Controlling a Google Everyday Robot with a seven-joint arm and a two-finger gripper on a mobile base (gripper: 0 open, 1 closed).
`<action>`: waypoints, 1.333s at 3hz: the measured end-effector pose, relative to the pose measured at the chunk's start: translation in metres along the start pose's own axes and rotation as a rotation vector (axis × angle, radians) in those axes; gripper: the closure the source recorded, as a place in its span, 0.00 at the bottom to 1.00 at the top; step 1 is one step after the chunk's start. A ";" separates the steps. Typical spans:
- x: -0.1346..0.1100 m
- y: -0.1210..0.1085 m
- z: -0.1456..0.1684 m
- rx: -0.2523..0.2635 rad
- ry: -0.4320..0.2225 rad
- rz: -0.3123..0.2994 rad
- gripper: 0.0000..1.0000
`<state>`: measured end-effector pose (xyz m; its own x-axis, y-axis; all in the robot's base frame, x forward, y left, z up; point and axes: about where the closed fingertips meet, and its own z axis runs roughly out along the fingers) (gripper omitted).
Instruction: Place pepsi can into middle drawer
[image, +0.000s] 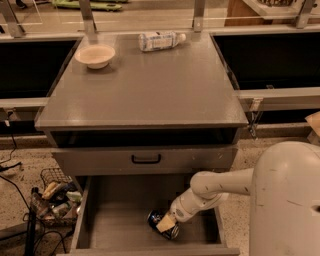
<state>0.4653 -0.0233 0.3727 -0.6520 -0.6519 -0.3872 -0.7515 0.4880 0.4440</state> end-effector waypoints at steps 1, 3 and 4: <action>0.000 0.000 0.000 0.000 0.000 0.000 0.82; 0.000 0.000 0.000 0.000 0.000 0.000 0.35; 0.000 0.000 0.000 0.000 0.000 0.000 0.12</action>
Offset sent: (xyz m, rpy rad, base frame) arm 0.0000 0.0000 0.0000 0.0000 0.0000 0.0000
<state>0.4653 -0.0233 0.3726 -0.6520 -0.6519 -0.3871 -0.7515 0.4878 0.4442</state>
